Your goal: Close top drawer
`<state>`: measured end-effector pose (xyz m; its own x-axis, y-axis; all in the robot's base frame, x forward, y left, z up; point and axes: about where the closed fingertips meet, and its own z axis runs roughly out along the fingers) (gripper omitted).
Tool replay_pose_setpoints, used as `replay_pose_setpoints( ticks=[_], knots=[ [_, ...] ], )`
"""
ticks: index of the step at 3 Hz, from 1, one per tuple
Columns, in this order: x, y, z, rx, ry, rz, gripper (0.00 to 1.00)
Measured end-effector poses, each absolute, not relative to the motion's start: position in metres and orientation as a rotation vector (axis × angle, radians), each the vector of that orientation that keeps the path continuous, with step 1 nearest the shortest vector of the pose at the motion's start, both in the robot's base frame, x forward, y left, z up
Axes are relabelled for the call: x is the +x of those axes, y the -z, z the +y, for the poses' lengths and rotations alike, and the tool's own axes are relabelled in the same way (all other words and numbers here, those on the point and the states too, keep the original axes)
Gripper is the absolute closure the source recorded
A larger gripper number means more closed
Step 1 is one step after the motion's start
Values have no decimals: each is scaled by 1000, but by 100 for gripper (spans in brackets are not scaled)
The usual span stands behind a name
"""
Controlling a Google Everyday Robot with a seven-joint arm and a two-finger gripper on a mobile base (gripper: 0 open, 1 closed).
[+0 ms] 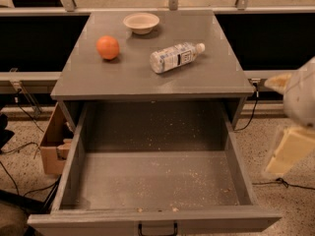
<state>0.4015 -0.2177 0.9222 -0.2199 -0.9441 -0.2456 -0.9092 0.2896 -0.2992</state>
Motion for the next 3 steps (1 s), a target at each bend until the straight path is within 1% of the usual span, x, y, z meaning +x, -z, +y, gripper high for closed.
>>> replay_pose_setpoints(
  ticks=[1,2,3],
  knots=[
    [373,-872,-224,-1590,133,2210,0],
    [331,-812,-229,-1516,98,2292,18],
    [270,-751,-234,-1487,2,2394,39]
  ],
)
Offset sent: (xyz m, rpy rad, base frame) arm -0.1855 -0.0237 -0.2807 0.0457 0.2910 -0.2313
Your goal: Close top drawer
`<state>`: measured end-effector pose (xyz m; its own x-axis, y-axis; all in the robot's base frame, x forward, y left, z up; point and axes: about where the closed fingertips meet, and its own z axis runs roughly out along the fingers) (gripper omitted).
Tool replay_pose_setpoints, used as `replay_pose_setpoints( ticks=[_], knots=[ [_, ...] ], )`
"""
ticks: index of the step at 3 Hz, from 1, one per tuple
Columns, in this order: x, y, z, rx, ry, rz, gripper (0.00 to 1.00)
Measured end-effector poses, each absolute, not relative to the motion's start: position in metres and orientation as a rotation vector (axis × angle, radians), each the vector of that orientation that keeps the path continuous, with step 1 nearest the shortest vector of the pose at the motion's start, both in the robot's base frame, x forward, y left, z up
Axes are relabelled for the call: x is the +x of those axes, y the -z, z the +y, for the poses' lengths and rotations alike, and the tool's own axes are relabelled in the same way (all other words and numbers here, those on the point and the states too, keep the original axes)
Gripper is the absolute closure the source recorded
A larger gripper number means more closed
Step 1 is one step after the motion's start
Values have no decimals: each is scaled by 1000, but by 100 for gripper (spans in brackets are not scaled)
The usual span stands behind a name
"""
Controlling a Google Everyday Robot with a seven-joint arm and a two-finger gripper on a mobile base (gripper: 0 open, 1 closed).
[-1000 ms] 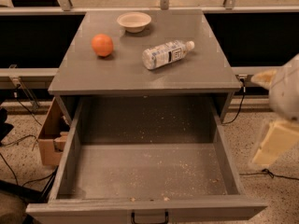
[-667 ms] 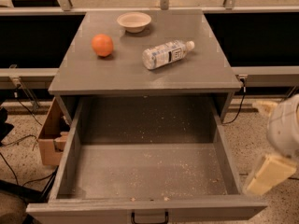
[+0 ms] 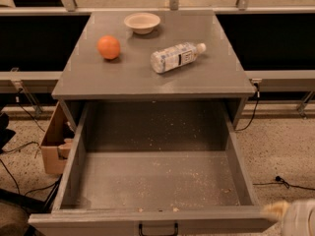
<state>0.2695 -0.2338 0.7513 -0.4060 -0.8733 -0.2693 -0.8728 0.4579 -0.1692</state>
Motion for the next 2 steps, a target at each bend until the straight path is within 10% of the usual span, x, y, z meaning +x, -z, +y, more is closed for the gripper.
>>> replay_pose_setpoints(
  ticks=[2],
  knots=[
    [144,-585,-209,-1448,-360,2592,93]
  ],
)
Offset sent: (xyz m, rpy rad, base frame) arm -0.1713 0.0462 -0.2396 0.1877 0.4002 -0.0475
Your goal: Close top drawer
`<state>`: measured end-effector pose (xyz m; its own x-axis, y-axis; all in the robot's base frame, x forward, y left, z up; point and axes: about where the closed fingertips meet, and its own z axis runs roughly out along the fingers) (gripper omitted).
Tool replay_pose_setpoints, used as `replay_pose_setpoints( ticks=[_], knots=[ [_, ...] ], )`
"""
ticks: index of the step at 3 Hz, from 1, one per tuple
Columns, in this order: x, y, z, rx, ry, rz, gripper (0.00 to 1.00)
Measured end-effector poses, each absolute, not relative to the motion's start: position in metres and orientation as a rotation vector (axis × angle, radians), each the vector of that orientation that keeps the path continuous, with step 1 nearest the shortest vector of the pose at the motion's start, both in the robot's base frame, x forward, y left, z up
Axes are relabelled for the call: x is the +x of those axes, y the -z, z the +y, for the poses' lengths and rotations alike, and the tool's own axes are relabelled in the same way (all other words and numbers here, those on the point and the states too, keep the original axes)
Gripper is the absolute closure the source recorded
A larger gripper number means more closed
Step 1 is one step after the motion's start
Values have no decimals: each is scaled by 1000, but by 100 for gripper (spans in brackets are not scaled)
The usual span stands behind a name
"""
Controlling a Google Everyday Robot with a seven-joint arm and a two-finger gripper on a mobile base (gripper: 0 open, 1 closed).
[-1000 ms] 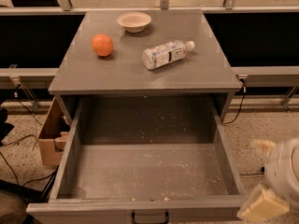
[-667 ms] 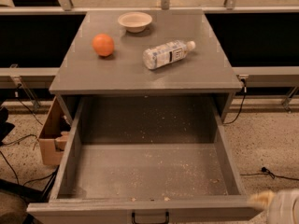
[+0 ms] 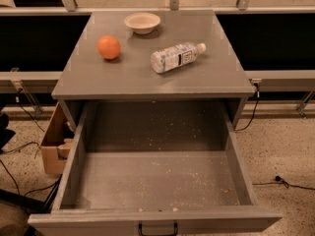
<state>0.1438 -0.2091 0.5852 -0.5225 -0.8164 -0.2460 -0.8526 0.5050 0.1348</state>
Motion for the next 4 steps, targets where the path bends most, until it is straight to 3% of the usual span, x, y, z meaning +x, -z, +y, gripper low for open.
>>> replay_pose_setpoints(
  ticks=[1,3,4],
  knots=[
    [175,-527,-177,-1477,-467,2520,100],
    [290,-507,-148,-1487,-464,2334,100],
    [289,-507,-148,-1487,-464,2334,100]
  ],
)
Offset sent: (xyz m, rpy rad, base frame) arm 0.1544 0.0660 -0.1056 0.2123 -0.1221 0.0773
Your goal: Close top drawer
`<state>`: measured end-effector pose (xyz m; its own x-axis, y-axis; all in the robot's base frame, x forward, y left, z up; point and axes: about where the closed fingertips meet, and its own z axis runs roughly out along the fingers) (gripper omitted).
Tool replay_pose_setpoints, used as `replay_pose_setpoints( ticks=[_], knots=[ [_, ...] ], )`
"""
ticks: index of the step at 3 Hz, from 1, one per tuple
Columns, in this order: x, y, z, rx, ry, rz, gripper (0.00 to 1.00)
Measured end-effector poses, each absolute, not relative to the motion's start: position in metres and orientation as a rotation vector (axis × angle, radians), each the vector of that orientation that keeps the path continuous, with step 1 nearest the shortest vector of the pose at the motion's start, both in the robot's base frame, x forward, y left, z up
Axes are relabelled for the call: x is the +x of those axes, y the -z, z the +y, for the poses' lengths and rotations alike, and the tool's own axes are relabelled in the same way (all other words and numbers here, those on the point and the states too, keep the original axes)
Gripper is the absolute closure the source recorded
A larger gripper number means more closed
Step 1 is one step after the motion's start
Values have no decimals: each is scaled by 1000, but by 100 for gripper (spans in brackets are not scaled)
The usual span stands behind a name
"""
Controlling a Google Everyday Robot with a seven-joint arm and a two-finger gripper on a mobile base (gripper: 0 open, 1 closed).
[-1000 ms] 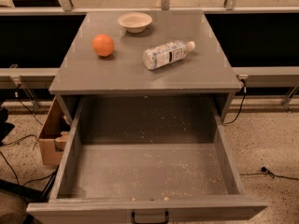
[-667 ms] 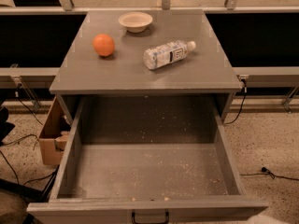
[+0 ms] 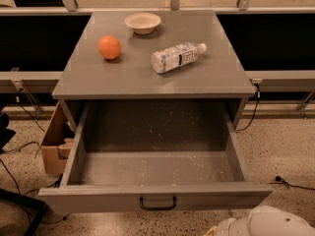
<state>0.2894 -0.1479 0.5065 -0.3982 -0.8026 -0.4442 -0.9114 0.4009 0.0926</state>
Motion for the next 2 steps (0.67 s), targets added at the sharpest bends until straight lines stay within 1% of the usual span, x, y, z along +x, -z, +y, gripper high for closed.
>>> replay_pose_setpoints(
  ticks=[2],
  knots=[
    [365,-526,-133,-1547,-396,2216,100]
  ],
)
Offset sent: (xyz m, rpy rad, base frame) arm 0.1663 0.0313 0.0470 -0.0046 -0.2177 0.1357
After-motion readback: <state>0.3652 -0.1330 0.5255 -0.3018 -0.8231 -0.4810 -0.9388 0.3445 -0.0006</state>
